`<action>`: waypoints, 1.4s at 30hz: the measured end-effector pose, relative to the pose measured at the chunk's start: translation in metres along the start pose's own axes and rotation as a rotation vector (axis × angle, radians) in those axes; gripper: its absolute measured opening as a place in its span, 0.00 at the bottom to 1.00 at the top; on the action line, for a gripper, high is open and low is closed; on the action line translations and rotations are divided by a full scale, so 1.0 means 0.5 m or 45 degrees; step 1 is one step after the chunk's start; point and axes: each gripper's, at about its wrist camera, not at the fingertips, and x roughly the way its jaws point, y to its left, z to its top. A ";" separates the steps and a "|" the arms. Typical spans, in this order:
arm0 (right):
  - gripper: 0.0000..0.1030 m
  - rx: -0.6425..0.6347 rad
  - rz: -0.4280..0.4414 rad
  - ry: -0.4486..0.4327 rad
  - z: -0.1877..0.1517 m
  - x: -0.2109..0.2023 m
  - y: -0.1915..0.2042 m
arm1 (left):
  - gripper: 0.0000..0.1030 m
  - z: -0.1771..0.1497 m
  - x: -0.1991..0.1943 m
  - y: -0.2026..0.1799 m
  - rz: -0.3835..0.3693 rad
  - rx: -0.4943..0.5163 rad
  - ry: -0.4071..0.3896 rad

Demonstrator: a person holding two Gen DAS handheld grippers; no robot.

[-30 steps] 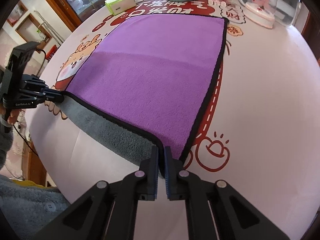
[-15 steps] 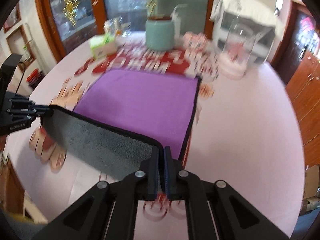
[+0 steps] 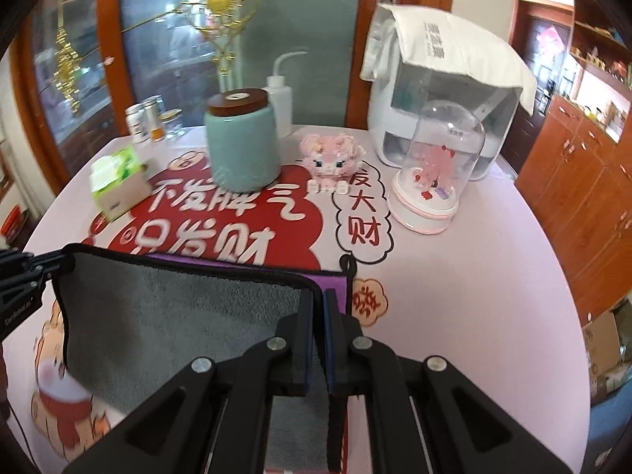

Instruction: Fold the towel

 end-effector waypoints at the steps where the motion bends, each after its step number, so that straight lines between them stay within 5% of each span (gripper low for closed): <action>1: 0.04 0.014 -0.005 0.009 0.004 0.013 -0.001 | 0.04 0.009 0.015 -0.001 0.007 0.000 0.001; 23: 0.05 0.000 -0.144 0.158 0.005 0.220 0.025 | 0.10 0.016 0.200 -0.009 0.084 -0.053 0.083; 25: 0.05 -0.001 -0.150 0.166 0.007 0.225 0.026 | 0.16 0.014 0.206 -0.009 0.089 -0.054 0.094; 28: 0.09 -0.002 -0.163 0.178 0.010 0.229 0.027 | 0.43 0.011 0.210 -0.005 0.095 -0.072 0.102; 30: 0.20 0.022 -0.187 0.171 0.012 0.224 0.022 | 0.84 0.011 0.202 0.005 0.120 -0.115 0.090; 34: 0.59 0.092 -0.215 0.066 0.015 0.187 0.006 | 0.94 0.018 0.174 0.027 0.186 -0.191 0.018; 42: 0.65 0.078 -0.187 0.006 0.026 0.133 0.014 | 0.99 0.020 0.127 0.034 0.151 -0.207 -0.043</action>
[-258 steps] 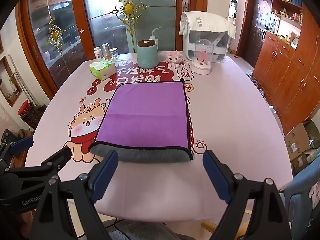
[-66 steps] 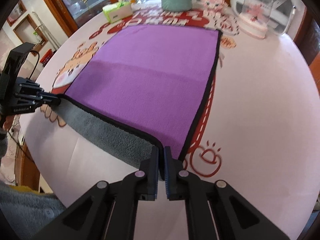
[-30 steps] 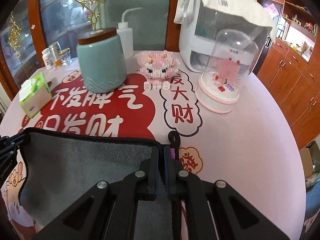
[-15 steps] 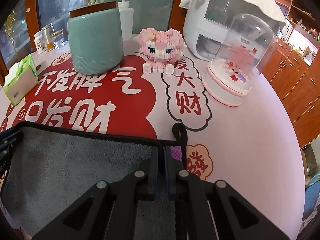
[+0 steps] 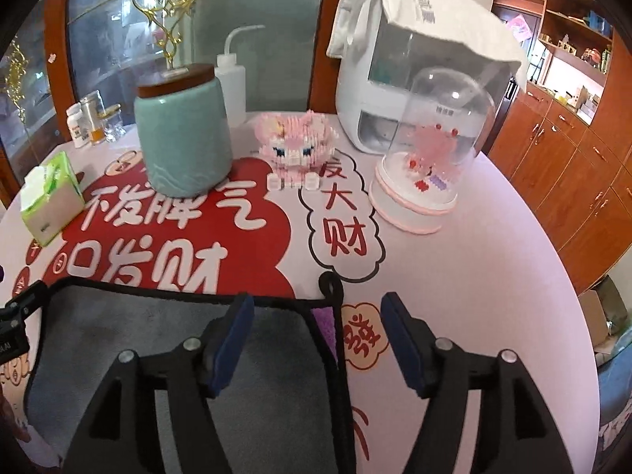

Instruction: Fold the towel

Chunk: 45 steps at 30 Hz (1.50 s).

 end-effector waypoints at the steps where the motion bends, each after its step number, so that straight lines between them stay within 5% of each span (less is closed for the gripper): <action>1: 0.65 0.001 0.006 -0.006 0.001 -0.009 0.001 | 0.99 -0.001 -0.009 -0.001 -0.009 -0.001 -0.002; 14: 0.65 -0.040 0.101 -0.011 -0.054 -0.172 0.025 | 1.00 -0.055 -0.187 0.017 -0.085 -0.079 0.015; 26: 0.65 -0.083 0.202 0.046 -0.189 -0.331 0.032 | 1.00 -0.208 -0.352 0.056 -0.056 -0.166 0.076; 45: 0.65 -0.167 0.288 0.008 -0.306 -0.535 0.035 | 0.99 -0.329 -0.585 0.030 -0.055 -0.098 0.035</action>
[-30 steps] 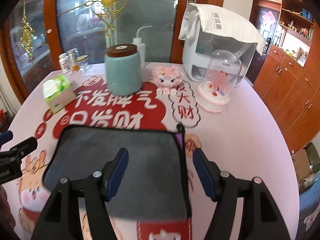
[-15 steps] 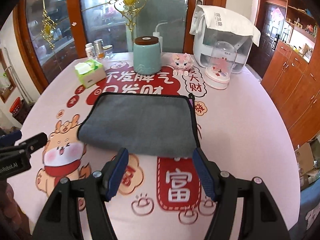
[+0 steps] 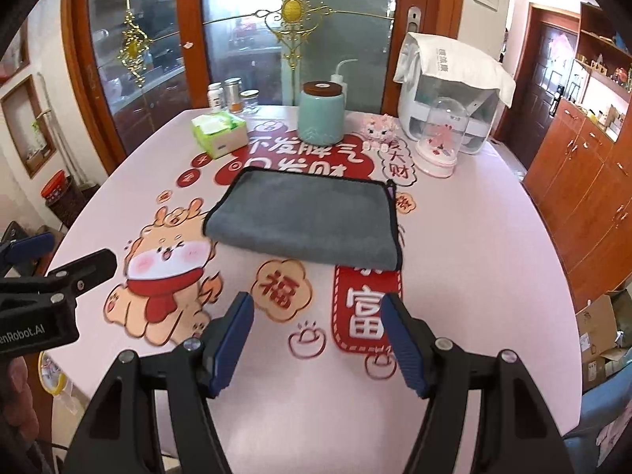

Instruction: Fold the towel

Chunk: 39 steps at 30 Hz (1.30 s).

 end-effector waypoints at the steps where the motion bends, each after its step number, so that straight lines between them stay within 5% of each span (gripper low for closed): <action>1: 0.65 -0.002 0.004 0.004 -0.006 -0.006 0.002 | 1.00 -0.004 -0.006 0.000 0.002 -0.002 -0.003; 10: 0.65 0.029 0.067 0.018 -0.029 -0.048 0.005 | 0.99 -0.036 -0.059 -0.002 0.024 -0.020 -0.027; 39: 0.65 0.102 0.032 -0.035 -0.064 -0.118 0.006 | 0.99 -0.075 -0.103 -0.011 0.009 -0.028 -0.043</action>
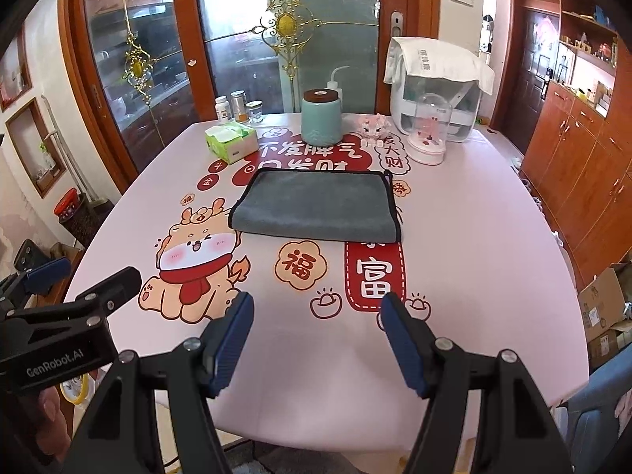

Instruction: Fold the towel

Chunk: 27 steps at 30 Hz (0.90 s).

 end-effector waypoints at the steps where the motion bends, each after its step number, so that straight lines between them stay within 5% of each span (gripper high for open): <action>1: 0.65 0.003 -0.001 -0.001 0.001 -0.001 -0.002 | 0.99 0.000 -0.002 -0.004 -0.001 0.004 -0.002; 27: 0.65 0.011 -0.011 -0.006 0.001 -0.005 -0.022 | 1.00 -0.001 -0.011 -0.038 -0.002 0.041 -0.014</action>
